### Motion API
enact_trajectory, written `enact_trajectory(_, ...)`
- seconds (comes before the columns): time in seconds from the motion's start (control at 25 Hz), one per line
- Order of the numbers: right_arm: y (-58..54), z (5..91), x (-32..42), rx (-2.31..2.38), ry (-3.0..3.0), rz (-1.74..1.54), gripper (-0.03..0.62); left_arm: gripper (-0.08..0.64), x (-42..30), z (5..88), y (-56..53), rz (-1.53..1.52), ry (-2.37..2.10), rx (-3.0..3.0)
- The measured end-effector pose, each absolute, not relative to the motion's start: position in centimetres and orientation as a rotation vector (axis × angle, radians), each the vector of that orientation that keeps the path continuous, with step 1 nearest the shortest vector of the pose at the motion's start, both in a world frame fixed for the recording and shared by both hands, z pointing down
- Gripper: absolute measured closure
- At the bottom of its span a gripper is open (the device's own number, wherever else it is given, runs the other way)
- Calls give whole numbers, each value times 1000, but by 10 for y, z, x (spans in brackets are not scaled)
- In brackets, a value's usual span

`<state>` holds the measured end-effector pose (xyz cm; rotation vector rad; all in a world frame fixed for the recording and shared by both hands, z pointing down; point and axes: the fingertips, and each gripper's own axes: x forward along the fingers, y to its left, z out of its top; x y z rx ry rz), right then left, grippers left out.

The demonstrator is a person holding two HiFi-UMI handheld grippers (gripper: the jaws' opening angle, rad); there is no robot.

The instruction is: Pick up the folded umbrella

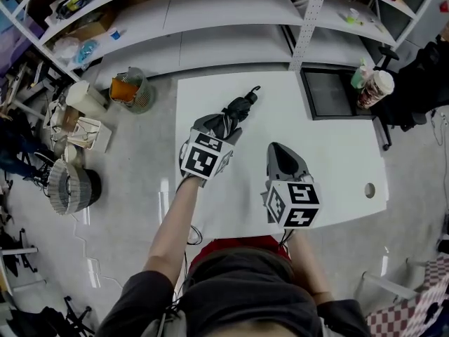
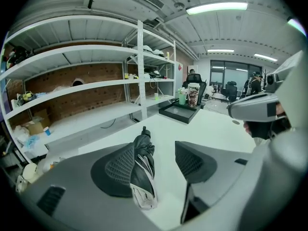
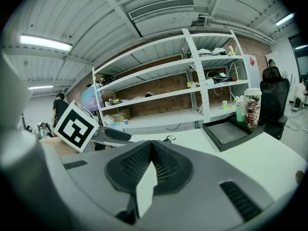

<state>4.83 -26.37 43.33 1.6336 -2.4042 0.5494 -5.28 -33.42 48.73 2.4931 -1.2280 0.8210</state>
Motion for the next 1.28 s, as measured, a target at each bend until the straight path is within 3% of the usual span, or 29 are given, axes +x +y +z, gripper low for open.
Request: enact_trajectory(1.28, -326, 492, 46, 1529, -2331, 703, 574, 256, -57, 590, -402, 1200, -1079, 2313)
